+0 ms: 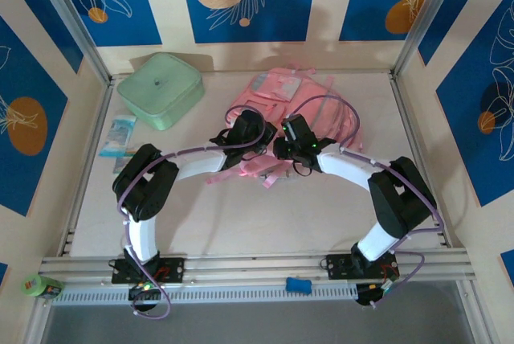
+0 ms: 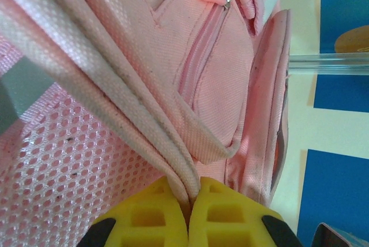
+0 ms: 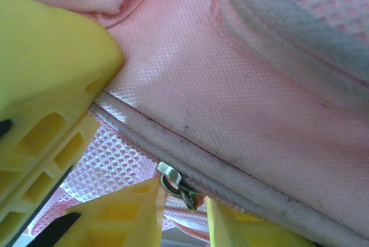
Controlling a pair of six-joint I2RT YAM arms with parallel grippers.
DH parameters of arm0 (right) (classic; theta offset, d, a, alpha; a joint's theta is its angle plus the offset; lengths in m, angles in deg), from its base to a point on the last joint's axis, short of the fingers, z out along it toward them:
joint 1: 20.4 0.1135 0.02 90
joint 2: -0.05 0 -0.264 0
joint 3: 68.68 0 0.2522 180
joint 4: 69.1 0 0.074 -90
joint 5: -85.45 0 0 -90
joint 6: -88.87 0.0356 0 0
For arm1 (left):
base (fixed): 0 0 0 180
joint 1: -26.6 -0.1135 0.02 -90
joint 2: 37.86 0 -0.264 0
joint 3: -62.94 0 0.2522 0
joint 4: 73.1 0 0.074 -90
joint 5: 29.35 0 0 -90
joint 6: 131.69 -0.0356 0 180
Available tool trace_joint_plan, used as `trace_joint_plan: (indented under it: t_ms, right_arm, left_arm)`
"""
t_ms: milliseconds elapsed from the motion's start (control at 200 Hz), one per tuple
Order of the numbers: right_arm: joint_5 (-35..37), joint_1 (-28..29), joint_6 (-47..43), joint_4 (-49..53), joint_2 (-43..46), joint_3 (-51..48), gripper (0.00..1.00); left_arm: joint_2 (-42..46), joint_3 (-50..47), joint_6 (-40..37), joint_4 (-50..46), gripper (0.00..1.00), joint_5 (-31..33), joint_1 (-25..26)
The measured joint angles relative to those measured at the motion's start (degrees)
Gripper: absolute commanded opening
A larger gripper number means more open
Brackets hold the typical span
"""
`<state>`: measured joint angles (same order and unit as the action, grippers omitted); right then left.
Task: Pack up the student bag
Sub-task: Zip the student bag at the center of the table.
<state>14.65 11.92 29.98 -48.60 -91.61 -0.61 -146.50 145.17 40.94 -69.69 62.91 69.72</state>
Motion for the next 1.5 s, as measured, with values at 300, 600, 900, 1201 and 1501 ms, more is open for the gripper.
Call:
trace_joint_plan:
  t_ms: [300, 600, 900, 1201, 1501]
  right_arm:
    - [0.1, 0.2, -5.3, -1.2, 0.7, -0.9, 0.26]
    - [0.9, -0.1, -6.4, 0.4, 0.7, 0.1, 0.11]
    - [0.9, 0.2, -4.5, 4.9, 4.9, -0.4, 0.0]
    - [-1.6, -2.2, -4.3, 10.6, 12.7, -2.9, 0.0]
    - [-4.7, -1.2, -1.1, 10.6, 8.9, -2.0, 0.21]
  left_arm:
    - [0.2, 0.0, -0.1, 0.0, 0.0, 0.0, -0.1]
    - [0.3, 0.0, -0.3, 0.0, 0.0, 0.0, -0.2]
    - [0.7, 0.0, -1.2, -0.3, 0.0, -0.7, -0.9]
    - [0.7, 0.0, -2.1, -1.8, 0.0, -2.3, -1.9]
    - [0.7, 0.0, -2.1, -1.7, 0.0, -2.7, -2.4]
